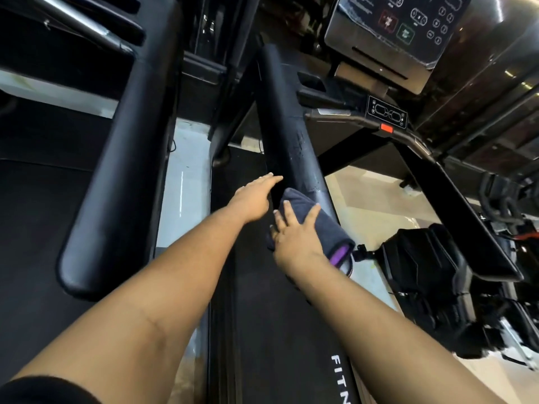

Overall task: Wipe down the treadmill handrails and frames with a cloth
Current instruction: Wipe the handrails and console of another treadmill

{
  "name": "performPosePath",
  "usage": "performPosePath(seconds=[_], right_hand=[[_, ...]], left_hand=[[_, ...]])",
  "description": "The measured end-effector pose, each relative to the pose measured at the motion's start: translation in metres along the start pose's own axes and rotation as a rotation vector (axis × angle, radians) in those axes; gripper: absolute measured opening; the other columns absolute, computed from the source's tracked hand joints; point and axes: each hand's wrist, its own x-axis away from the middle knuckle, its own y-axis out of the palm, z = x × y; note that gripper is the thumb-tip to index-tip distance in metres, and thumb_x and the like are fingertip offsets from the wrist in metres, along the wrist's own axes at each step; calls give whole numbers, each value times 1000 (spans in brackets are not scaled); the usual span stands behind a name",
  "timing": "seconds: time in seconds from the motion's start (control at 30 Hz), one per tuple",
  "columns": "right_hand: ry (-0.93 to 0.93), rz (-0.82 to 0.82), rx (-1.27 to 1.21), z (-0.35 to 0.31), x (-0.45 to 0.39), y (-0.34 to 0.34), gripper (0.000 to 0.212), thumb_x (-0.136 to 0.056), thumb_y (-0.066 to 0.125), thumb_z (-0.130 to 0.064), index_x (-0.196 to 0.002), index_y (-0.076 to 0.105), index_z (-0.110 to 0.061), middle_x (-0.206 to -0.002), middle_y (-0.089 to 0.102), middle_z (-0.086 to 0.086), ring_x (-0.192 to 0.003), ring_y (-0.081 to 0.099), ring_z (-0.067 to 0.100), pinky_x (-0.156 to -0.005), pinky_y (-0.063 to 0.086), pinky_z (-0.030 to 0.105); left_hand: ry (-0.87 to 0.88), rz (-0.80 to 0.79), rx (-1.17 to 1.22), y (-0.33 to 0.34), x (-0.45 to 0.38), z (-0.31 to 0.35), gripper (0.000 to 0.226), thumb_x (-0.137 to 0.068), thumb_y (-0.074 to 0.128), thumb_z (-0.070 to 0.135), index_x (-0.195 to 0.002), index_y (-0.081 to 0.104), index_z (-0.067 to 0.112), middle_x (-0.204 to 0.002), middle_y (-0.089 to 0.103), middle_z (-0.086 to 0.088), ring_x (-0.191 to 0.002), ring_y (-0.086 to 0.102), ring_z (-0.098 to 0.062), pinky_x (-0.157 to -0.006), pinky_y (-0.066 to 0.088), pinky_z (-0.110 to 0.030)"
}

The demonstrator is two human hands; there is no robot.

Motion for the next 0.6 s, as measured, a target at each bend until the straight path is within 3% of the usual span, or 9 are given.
performPosePath(seconds=[0.07, 0.17, 0.3, 0.47, 0.6], right_hand=[[-26, -22, 51, -2, -2, -2, 61, -108, 26, -44, -165, 15, -24, -173, -4, 7, -156, -19, 37, -102, 3, 88], [63, 55, -231, 19, 26, 11, 69, -101, 39, -53, -163, 15, -34, -173, -10, -4, -157, -19, 26, -109, 5, 81], [236, 145, -567, 47, 40, 23, 78, -95, 44, -60, -159, 0, -50, -169, -24, -13, -156, -22, 26, -102, 39, 68], [272, 185, -667, 75, -35, -2, 78, -95, 47, -57, -159, 3, -51, -171, -16, -11, -157, -13, 31, -104, 43, 64], [213, 143, -519, 55, 7, 14, 77, -96, 42, -59, -161, 4, -45, -171, -17, -7, -157, -17, 30, -104, 40, 66]], left_hand=[[3, -15, -16, -4, -1, -4, 85, -88, 45, -5, -161, 29, 36, -171, 20, 6, -155, 28, -21, -121, 31, -48], [75, -94, -118, -4, 2, -3, 87, -91, 42, -8, -162, 22, 39, -172, 13, 6, -158, 16, -17, -123, 26, -53], [133, -89, -182, -4, -6, 3, 86, -93, 43, -6, -162, 18, 40, -173, 11, 7, -159, 11, -16, -125, 18, -55], [109, -12, -140, -8, -20, 6, 77, -96, 42, 2, -163, 21, 34, -171, 19, 6, -157, 19, -16, -123, 25, -53], [104, -64, -161, -10, -24, -1, 83, -95, 42, -2, -164, 16, 36, -172, 15, 7, -158, 16, -15, -123, 23, -54]])
